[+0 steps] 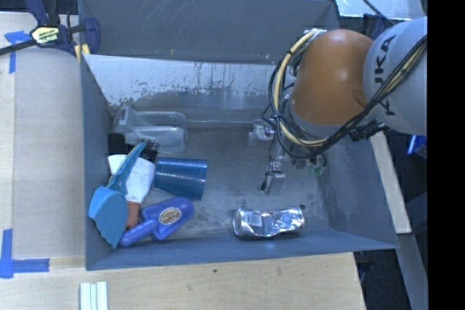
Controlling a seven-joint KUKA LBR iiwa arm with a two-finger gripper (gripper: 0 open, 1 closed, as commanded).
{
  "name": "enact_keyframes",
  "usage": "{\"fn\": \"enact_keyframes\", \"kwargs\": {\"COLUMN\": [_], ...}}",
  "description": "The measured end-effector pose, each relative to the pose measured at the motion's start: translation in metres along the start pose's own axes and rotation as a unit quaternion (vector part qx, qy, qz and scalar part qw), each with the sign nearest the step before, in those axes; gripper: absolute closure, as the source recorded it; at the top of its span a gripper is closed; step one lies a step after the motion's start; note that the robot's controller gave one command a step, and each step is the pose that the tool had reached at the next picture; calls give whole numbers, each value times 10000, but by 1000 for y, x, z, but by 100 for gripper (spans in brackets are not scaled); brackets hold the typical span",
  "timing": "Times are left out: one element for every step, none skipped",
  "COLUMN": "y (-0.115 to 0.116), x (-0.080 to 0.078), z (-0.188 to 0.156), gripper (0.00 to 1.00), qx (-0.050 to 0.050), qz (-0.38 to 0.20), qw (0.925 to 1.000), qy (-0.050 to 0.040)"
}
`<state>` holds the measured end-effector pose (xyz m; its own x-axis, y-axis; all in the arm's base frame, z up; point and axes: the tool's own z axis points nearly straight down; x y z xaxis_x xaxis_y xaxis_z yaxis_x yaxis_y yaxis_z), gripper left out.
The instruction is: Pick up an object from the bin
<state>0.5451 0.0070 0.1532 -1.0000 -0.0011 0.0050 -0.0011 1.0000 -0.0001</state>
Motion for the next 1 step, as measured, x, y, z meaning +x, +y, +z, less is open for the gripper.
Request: {"fn": "enact_keyframes", "kwargs": {"y": [0], "x": [-2], "z": [-5], "gripper": [0], "qx": [0], "qz": [1], "qw": [10000], "qy": [-40]}}
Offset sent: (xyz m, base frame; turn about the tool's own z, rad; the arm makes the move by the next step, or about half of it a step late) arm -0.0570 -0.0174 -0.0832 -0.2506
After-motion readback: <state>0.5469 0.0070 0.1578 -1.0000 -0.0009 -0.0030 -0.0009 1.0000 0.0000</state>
